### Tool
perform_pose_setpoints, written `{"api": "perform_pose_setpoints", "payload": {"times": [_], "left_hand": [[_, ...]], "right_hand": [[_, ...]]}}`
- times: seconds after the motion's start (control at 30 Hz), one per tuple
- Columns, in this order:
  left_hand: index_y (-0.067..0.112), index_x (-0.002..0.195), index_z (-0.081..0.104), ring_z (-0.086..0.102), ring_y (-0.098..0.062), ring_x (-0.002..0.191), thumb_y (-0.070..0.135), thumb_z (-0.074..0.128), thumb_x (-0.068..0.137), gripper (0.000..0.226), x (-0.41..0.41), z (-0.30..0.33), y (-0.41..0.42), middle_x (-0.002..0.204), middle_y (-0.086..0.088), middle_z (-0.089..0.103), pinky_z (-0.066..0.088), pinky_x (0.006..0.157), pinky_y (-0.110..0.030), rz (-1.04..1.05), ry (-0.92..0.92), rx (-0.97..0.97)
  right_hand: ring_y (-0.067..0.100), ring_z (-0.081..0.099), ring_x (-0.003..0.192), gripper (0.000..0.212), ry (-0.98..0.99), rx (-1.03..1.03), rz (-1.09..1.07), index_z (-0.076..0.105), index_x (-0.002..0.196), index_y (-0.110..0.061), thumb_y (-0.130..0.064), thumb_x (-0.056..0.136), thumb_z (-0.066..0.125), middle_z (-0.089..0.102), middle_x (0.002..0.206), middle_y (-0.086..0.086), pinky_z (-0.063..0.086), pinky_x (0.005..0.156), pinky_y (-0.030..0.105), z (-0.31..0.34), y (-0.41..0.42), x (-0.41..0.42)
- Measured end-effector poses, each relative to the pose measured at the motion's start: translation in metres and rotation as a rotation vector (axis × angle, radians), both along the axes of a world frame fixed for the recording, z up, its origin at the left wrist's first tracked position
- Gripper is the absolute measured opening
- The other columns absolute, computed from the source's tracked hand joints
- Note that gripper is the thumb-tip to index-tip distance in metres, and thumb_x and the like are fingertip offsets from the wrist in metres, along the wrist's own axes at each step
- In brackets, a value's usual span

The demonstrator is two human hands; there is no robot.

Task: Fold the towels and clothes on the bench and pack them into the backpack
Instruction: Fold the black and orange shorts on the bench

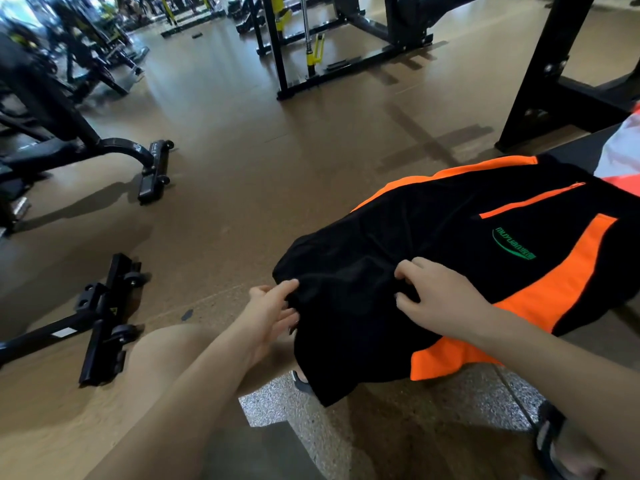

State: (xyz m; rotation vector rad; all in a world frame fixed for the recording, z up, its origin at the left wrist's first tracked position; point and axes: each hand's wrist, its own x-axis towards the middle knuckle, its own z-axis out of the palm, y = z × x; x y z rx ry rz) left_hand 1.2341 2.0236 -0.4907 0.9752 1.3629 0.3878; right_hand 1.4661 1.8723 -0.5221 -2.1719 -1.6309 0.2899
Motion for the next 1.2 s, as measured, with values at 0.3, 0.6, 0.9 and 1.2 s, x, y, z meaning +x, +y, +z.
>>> {"api": "perform_pose_setpoints", "payload": {"times": [0.3,0.6,0.9,1.2], "left_hand": [[0.028,0.143,0.019,0.050,-0.026,0.119,0.048,0.085,0.070,0.100,0.035,-0.025,-0.019,0.141,-0.006,0.033,0.044,0.104,-0.037,-0.406,0.470,0.368],[0.013,0.140,0.035,0.070,-0.035,0.097,0.025,0.097,0.050,0.110,0.044,-0.022,-0.012,0.120,-0.016,0.062,0.061,0.083,-0.054,0.197,0.098,-0.055],[0.002,0.133,0.038,0.065,-0.037,0.099,0.016,0.091,0.069,0.085,0.088,-0.018,-0.033,0.118,-0.017,0.058,0.059,0.083,-0.048,0.246,0.289,0.091],[0.007,0.103,0.053,0.066,-0.036,0.094,0.015,0.072,0.077,0.033,0.091,-0.006,-0.029,0.109,-0.015,0.063,0.058,0.088,-0.050,0.057,0.235,0.019]], "right_hand": [[0.014,0.055,0.092,0.026,-0.042,0.010,0.084,0.054,0.113,-0.026,-0.037,0.091,0.061,0.052,0.100,-0.008,0.044,0.070,0.026,-0.005,0.002,-0.007],[0.016,0.048,0.067,0.010,-0.034,0.030,0.002,0.043,0.082,-0.020,-0.019,0.089,0.051,0.048,0.073,-0.006,0.030,0.054,0.031,0.002,0.008,-0.005],[0.024,0.054,0.076,0.005,-0.042,-0.036,0.080,0.045,0.083,-0.019,-0.021,0.084,0.050,0.054,0.078,-0.002,0.043,0.060,0.037,-0.006,0.007,-0.010],[0.023,0.054,0.074,0.005,-0.044,-0.016,0.073,0.046,0.083,-0.019,-0.020,0.084,0.050,0.053,0.077,-0.002,0.037,0.056,0.035,-0.004,0.002,-0.001]]}}
